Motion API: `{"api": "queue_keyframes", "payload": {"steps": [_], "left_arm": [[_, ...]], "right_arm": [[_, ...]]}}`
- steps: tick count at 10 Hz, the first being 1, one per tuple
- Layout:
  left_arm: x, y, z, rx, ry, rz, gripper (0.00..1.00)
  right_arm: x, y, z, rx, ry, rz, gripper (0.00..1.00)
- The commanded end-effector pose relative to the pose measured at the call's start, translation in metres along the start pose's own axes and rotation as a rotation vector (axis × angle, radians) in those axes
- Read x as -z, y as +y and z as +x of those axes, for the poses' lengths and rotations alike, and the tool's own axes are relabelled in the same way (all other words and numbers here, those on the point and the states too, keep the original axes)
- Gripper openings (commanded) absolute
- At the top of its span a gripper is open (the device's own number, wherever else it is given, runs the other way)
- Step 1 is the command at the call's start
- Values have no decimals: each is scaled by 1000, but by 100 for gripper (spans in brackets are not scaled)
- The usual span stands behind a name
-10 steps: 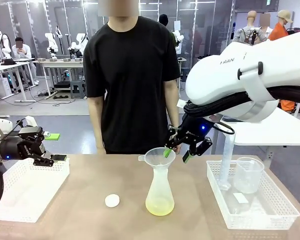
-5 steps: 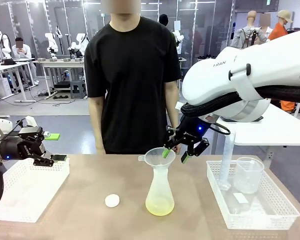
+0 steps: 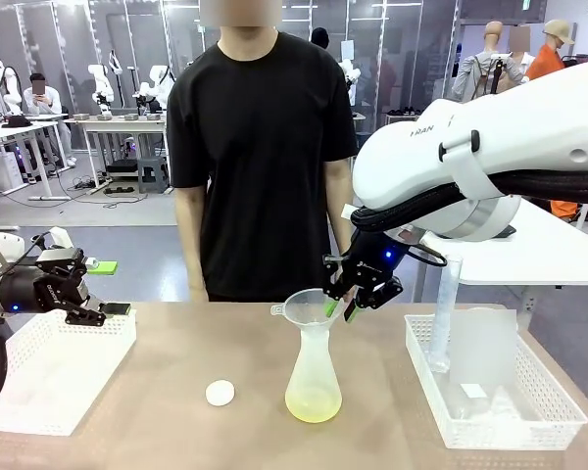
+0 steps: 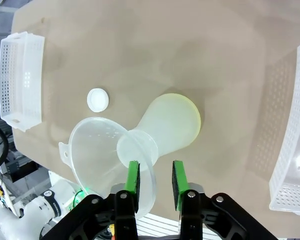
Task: Prepare the solutions needed for the experiment.
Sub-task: Once the solution is in the Big flask , pick up the Plastic Funnel and place it back into the right Organizing basket.
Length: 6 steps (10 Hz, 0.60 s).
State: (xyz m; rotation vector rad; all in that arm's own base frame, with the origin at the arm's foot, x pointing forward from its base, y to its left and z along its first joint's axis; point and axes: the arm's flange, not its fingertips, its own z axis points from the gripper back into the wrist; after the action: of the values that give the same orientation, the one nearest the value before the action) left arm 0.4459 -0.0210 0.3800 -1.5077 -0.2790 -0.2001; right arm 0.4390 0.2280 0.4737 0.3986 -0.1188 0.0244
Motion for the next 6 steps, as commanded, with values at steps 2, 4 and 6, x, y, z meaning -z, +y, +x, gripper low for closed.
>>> {"api": "queue_keyframes", "payload": {"steps": [2,4,6], "left_arm": [[0,-2,0,1,6,5,100],[0,-2,0,1,6,5,100],[0,-2,0,1,6,5,100]], "right_arm": [[2,5,7,39,0,-27,3],[2,5,8,49,1,-24,0],[2,4,8,54,0,-19,0]]}}
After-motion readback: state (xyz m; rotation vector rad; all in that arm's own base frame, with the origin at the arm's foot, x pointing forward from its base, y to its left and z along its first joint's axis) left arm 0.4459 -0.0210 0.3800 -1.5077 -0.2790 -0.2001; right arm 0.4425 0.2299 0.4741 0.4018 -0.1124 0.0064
